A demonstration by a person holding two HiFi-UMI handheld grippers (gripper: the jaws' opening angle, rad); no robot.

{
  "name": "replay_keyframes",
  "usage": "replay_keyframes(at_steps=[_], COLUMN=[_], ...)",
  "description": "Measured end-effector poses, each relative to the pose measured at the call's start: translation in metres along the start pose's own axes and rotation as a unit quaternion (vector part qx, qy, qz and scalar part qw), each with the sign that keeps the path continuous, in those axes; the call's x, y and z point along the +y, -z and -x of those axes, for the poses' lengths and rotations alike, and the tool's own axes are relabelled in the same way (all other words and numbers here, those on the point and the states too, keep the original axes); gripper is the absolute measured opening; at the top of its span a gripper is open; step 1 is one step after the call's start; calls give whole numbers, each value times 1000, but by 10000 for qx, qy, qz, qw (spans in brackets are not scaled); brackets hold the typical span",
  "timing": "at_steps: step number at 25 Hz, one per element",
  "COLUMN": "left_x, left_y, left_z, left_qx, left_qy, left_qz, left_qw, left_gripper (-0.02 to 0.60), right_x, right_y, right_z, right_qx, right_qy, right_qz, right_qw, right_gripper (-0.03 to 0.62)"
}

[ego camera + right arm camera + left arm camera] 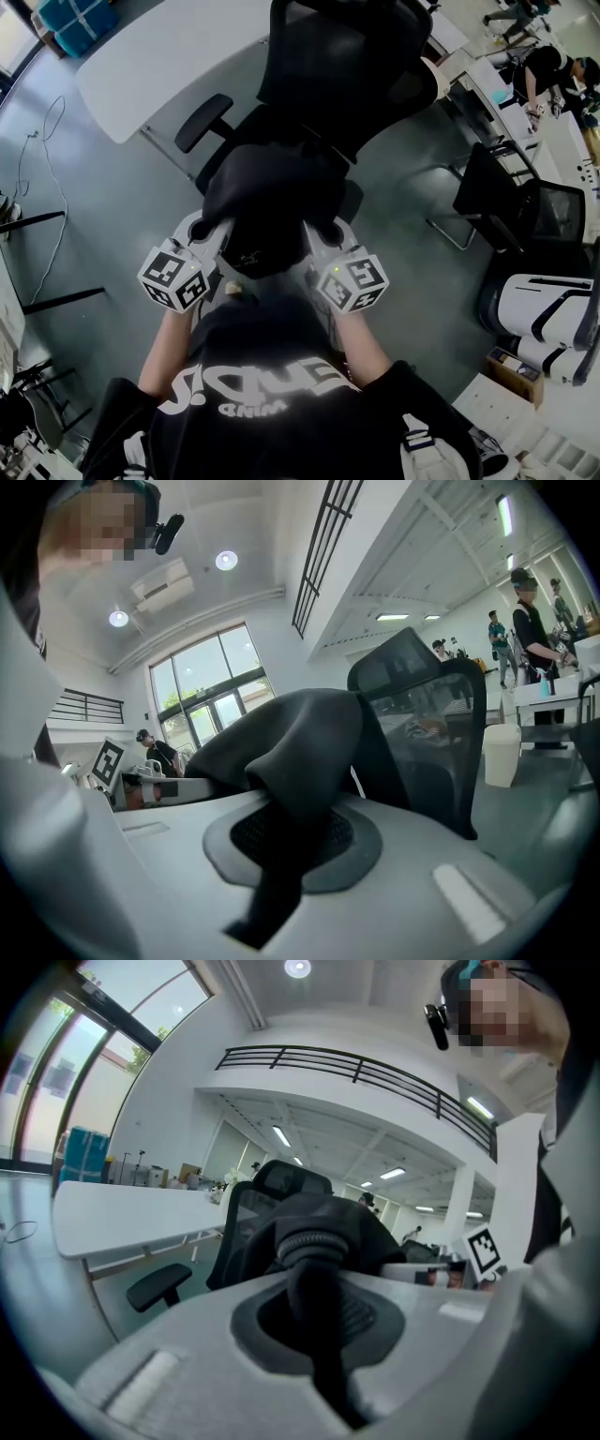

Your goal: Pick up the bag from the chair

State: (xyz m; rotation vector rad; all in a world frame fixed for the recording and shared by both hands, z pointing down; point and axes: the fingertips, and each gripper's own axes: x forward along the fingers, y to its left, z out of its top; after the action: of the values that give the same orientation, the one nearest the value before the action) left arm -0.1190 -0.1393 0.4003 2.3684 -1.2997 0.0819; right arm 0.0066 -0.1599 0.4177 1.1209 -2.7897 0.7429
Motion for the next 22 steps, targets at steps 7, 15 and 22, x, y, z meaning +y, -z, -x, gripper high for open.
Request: replay_keyframes(at_steps=[7, 15, 22], left_x=[-11, -49, -94], left_y=[23, 51, 65], left_z=[65, 131, 159], left_qx=[40, 119, 78], left_qy=[254, 583, 601], left_qz=[-59, -52, 6], left_qw=[9997, 9982, 9982], left_gripper=[12, 12, 12], right_x=[57, 110, 131], right_y=[32, 66, 73], right_z=[29, 79, 133], right_qx=[-101, -242, -164], right_qy=[218, 632, 569], right_qz=[-83, -215, -129], right_qw=[9997, 9975, 9982], right_gripper=[26, 26, 26])
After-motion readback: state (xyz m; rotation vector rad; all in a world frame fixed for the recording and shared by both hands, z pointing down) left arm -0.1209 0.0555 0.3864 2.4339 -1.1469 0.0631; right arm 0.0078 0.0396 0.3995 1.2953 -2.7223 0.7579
